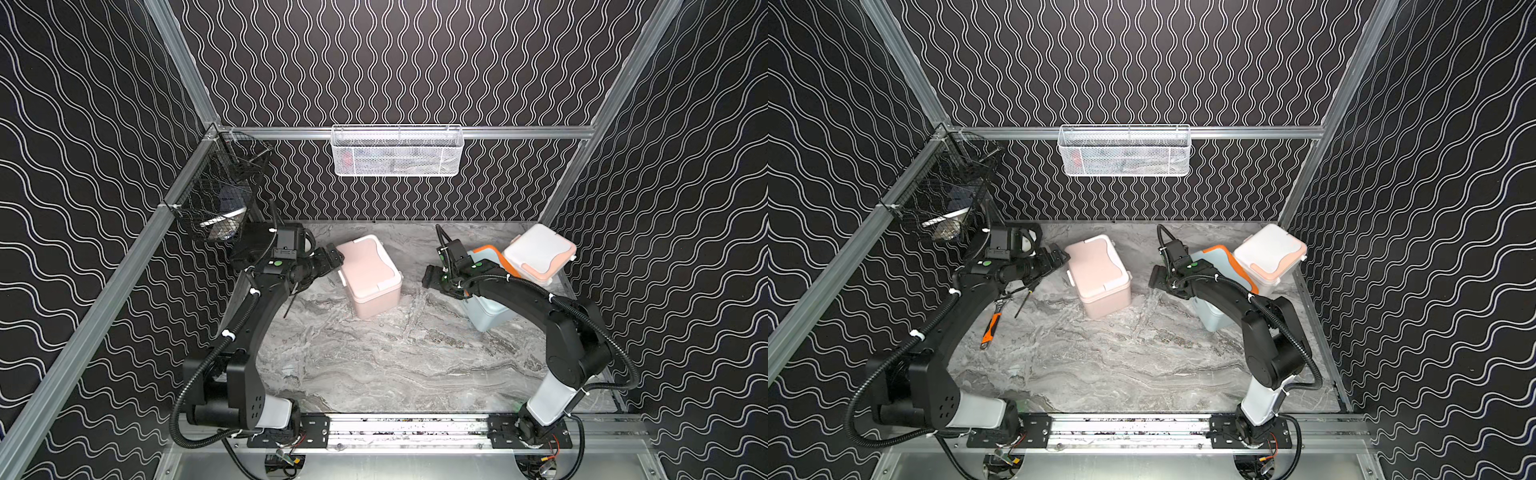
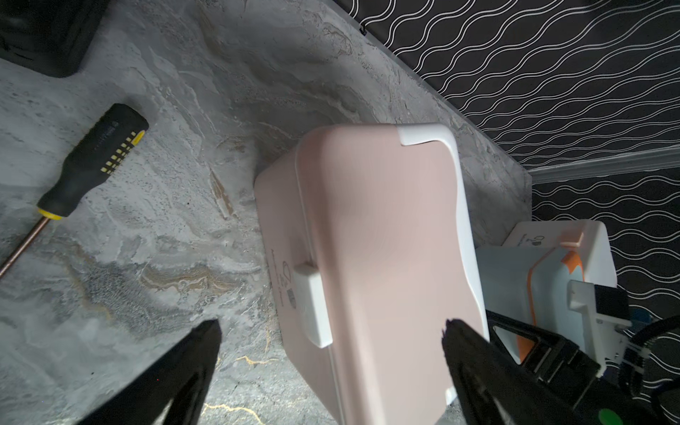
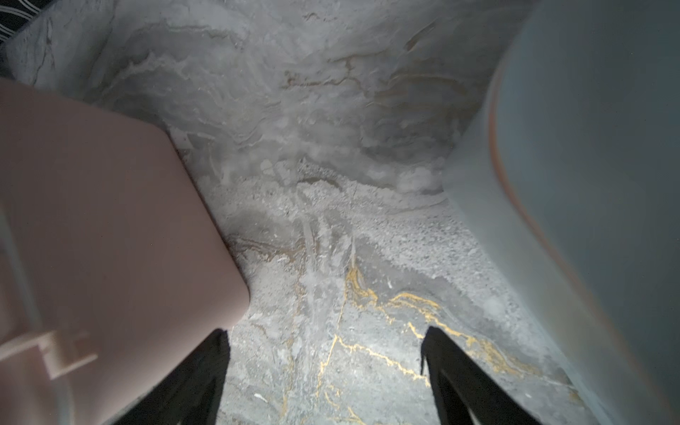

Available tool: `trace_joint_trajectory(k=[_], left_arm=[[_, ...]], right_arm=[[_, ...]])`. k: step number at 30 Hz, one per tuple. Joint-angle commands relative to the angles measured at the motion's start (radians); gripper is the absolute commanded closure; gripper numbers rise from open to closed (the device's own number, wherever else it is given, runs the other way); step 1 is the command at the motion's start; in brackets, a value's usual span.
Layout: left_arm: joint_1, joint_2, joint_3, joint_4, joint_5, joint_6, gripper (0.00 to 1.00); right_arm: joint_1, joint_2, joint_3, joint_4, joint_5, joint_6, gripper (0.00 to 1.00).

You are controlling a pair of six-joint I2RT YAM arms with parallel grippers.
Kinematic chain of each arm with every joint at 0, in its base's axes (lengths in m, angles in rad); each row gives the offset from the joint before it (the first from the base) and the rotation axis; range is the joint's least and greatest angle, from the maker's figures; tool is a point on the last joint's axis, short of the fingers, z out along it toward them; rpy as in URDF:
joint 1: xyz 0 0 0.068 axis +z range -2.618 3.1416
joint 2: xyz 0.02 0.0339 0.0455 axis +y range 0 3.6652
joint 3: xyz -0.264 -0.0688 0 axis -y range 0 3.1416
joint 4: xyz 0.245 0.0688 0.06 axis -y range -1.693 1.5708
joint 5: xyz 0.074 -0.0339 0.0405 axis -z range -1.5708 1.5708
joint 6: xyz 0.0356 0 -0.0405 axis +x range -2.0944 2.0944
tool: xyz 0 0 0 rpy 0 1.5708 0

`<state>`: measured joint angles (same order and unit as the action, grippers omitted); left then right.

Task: Open first aid kits and take out gauze
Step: Move the first aid kit to the center of the board.

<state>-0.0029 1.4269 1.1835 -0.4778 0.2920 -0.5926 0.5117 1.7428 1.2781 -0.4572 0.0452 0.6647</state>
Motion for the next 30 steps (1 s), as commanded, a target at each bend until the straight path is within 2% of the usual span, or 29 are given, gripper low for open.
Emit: trace_joint_trajectory(k=[1,3,5,8,17,20,24,28,30], left_arm=[[0.013,0.016,0.0,0.031,0.022,0.034,0.01],[0.014,0.02,-0.011,0.041,0.047,0.035,0.01],[0.056,0.018,-0.03,0.07,0.078,0.025,0.01],[0.081,0.031,-0.045,0.111,0.139,0.003,0.01],[0.089,0.164,-0.075,0.291,0.326,-0.085,0.01],[0.082,0.189,-0.116,0.374,0.37,-0.131,0.01],[0.045,0.194,-0.145,0.396,0.395,-0.131,0.01],[0.024,0.158,-0.193,0.427,0.406,-0.151,0.01],[-0.019,0.129,-0.222,0.434,0.413,-0.155,0.01]], right_arm=[[-0.031,-0.009,0.02,-0.022,-0.015,0.002,0.14],[-0.035,-0.039,0.026,-0.009,-0.061,-0.024,0.12],[-0.03,-0.055,0.035,0.034,-0.169,-0.047,0.09],[0.01,-0.029,0.098,0.055,-0.26,-0.08,0.07],[0.038,0.239,0.381,0.051,-0.504,-0.133,0.08],[0.044,0.35,0.481,0.013,-0.549,-0.153,0.11],[0.064,0.415,0.535,0.007,-0.612,-0.164,0.14],[0.092,0.392,0.517,-0.008,-0.615,-0.181,0.16],[0.107,0.349,0.474,0.0,-0.605,-0.182,0.16]])
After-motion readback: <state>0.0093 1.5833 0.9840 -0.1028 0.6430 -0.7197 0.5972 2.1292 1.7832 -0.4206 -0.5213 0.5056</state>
